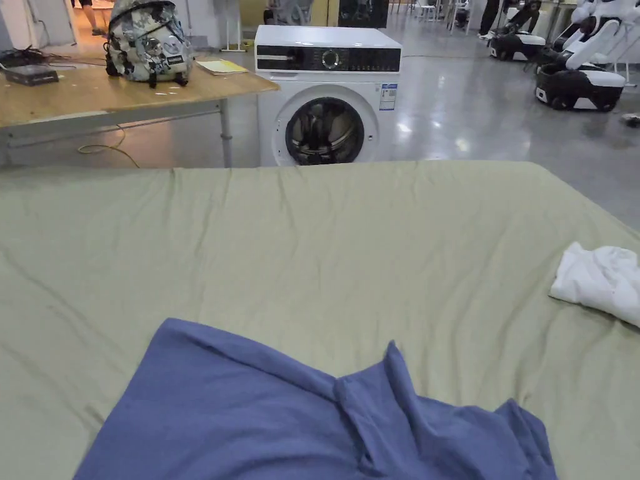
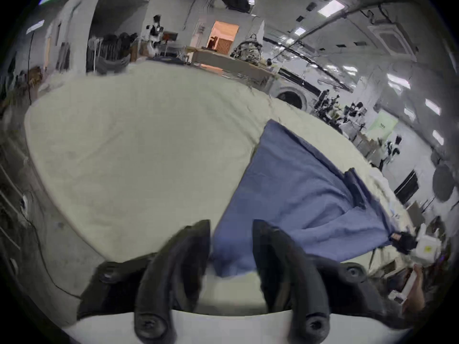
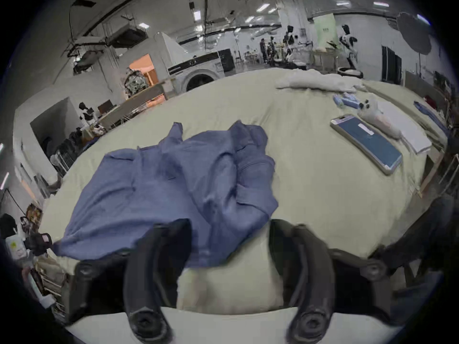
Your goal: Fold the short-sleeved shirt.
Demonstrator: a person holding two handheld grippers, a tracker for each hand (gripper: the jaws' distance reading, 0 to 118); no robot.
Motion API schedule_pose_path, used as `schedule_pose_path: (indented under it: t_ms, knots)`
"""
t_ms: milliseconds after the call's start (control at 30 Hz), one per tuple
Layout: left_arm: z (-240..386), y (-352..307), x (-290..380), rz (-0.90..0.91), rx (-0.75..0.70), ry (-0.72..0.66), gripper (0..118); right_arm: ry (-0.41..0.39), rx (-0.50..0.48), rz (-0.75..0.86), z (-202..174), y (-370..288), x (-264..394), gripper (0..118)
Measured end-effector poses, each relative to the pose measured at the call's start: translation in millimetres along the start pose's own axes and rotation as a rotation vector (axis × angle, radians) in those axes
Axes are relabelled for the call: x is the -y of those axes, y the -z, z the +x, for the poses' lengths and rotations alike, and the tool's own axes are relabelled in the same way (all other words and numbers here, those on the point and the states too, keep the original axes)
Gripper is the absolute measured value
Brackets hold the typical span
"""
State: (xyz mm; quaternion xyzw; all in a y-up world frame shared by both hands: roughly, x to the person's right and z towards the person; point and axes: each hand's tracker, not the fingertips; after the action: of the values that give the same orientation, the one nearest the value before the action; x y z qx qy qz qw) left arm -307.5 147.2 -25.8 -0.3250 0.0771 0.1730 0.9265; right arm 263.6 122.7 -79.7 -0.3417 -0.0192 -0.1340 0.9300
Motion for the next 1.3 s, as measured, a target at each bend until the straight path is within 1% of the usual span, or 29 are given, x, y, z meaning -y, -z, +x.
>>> schedule_pose_path:
  t_ms: [33, 67, 100, 133, 167, 233, 300, 333, 400, 433, 467, 500, 533, 567, 600, 633, 667, 733, 800, 867, 933, 967, 1000, 1033, 1067, 1100, 1167, 1233, 1300]
  knots:
    - [2.5, -6.6, -4.2, 0.032, -0.002, 0.038, 39, -0.003, 0.007, 0.008, 0.8, -6.3, -2.3, 69]
    - [11.3, -12.7, -8.7, 0.066, -0.012, 0.078, 42, -0.009, 0.010, 0.021, 1.1, -14.0, -4.5, 69]
    - [15.8, -20.1, -14.6, 0.102, -0.019, 0.111, 46, -0.018, 0.007, 0.068, 0.4, -23.4, -7.6, 69]
    - [20.4, -28.4, -20.5, 0.146, -0.012, 0.144, 47, -0.028, -0.007, 0.095, -1.0, -31.9, -12.4, 69]
    - [26.1, -37.4, -26.5, 0.201, -0.013, 0.164, 50, -0.045, -0.020, 0.129, -4.0, -40.7, -17.8, 69]
    - [35.5, -54.8, -37.9, 0.293, 0.024, 0.197, 62, -0.100, -0.040, 0.201, -17.0, -57.8, -32.9, 69]
    - [47.2, -70.1, -50.5, 0.389, 0.059, 0.221, 70, -0.146, -0.056, 0.254, -31.1, -66.3, -47.6, 71]
    - [51.2, -73.5, -54.3, 0.414, 0.064, 0.218, 71, -0.154, -0.072, 0.279, -39.2, -69.8, -54.1, 71]
    - [59.2, -79.6, -64.0, 0.421, 0.080, 0.205, 71, -0.154, -0.141, 0.297, -53.1, -74.3, -65.0, 71]
    - [65.5, -82.1, -68.5, 0.432, 0.089, 0.209, 70, -0.156, -0.147, 0.302, -58.5, -72.7, -68.9, 69]
    - [69.5, -83.6, -69.4, 0.431, 0.096, 0.208, 67, -0.159, -0.153, 0.313, -64.8, -73.5, -71.3, 62]
    - [73.0, -86.7, -71.3, 0.464, 0.115, 0.219, 57, -0.175, -0.169, 0.318, -71.3, -74.1, -73.6, 46]
    - [75.6, -89.3, -71.2, 0.465, 0.128, 0.240, 39, -0.187, -0.160, 0.321, -76.3, -72.6, -74.7, 17]
    - [79.4, -92.1, -72.3, 0.485, 0.132, 0.257, 25, -0.199, -0.157, 0.320, -79.6, -70.5, -75.1, 0]
    - [83.6, -92.3, -71.6, 0.463, 0.128, 0.258, 11, -0.215, -0.154, 0.341, -83.3, -70.4, -74.4, 0]
    - [84.9, -93.5, -70.1, 0.455, 0.131, 0.265, 0, -0.218, -0.163, 0.340, -85.9, -70.1, -74.3, 0]
    - [85.1, -94.3, -66.9, 0.446, 0.126, 0.265, 0, -0.230, -0.174, 0.328, -88.5, -69.4, -75.5, 0]
    - [88.0, -97.4, -64.2, 0.448, 0.133, 0.279, 0, -0.245, -0.163, 0.328, -91.9, -65.3, -73.6, 0]
    - [78.8, -97.7, -61.4, 0.402, 0.114, 0.246, 0, -0.253, -0.165, 0.314, -93.1, -64.7, -72.8, 0]
    - [63.7, -97.5, -55.8, 0.391, 0.117, 0.172, 0, -0.247, -0.187, 0.297, -87.6, -60.7, -70.6, 0]
    - [40.6, -87.0, -50.4, 0.268, 0.159, 0.077, 0, -0.242, -0.194, 0.282, -85.5, -58.9, -67.8, 0]
    - [32.1, -79.9, -42.7, 0.206, 0.131, 0.052, 7, -0.239, -0.195, 0.275, -85.9, -57.6, -66.9, 0]
    - [28.4, -69.1, -32.7, 0.191, 0.078, 0.054, 25, -0.235, -0.202, 0.258, -84.5, -54.8, -65.6, 0]
    - [21.9, -58.9, -22.3, 0.171, 0.028, 0.065, 54, -0.233, -0.204, 0.238, -83.8, -51.7, -64.3, 0]
    - [15.4, -48.3, -13.5, 0.125, 0.013, 0.049, 66, -0.231, -0.196, 0.232, -83.7, -49.8, -62.6, 0]
    - [8.3, -36.6, -4.9, 0.065, 0.002, 0.015, 67, -0.228, -0.195, 0.221, -83.7, -48.0, -62.5, 0]
    - [-0.7, -16.2, 10.0, 0.001, -0.020, -0.049, 67, -0.218, -0.209, 0.202, -81.3, -47.6, -61.6, 0]
    - [-8.8, 0.5, 21.4, -0.020, 0.010, -0.086, 67, -0.219, -0.211, 0.196, -75.7, -43.7, -61.0, 0]
    - [-12.7, 15.3, 29.1, -0.036, 0.017, -0.089, 67, -0.233, -0.188, 0.187, -74.5, -42.0, -61.2, 0]
